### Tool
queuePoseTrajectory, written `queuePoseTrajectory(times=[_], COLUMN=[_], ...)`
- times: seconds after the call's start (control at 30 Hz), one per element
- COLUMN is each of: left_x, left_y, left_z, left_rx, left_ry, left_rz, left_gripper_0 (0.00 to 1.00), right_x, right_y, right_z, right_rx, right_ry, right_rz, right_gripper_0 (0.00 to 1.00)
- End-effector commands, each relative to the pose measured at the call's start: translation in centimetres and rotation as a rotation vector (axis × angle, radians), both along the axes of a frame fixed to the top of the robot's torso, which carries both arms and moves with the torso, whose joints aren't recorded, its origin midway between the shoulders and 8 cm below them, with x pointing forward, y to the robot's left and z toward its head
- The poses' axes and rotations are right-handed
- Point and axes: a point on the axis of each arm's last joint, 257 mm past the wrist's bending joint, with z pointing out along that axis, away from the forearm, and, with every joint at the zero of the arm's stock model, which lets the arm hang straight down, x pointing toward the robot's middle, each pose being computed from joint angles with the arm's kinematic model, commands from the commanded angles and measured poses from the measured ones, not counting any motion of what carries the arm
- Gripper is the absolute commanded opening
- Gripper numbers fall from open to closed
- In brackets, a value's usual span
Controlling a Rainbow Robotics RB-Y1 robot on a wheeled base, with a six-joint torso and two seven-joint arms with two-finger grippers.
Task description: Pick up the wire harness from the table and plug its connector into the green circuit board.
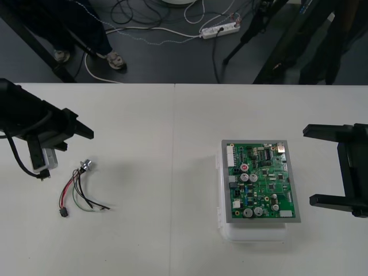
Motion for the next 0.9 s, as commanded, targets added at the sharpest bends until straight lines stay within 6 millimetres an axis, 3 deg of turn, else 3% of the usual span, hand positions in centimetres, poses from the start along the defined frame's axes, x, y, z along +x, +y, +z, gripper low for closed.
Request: queuePoseTrajectory(times=[0.03, 0.33, 0.53, 0.9], left_x=[1.2, 3.0, 3.7, 5.2], left_y=[-1.1, -1.6, -1.3, -0.3], left_z=[-0.1, -3.2, -4.5, -7.1], left_rx=[0.120, 0.301, 0.349, 0.410], left_ry=[-0.068, -0.195, -0.203, -0.239], left_rz=[-0.158, -0.384, -0.429, -0.464], left_gripper_0=[0.84, 0.84, 0.84, 0.83], right_x=[-0.5, -0.7, -0.2, 0.0], right_y=[0.8, 2.5, 3.8, 5.9], right_z=[0.6, 1.3, 2.0, 0.7], right_rx=[0.017, 0.062, 0.084, 0.035], right_ry=[-0.040, -0.050, -0.070, -0.030], right_rz=[0.033, 0.078, 0.088, 0.123], right_gripper_0=[1.00, 1.00, 1.00, 1.00])
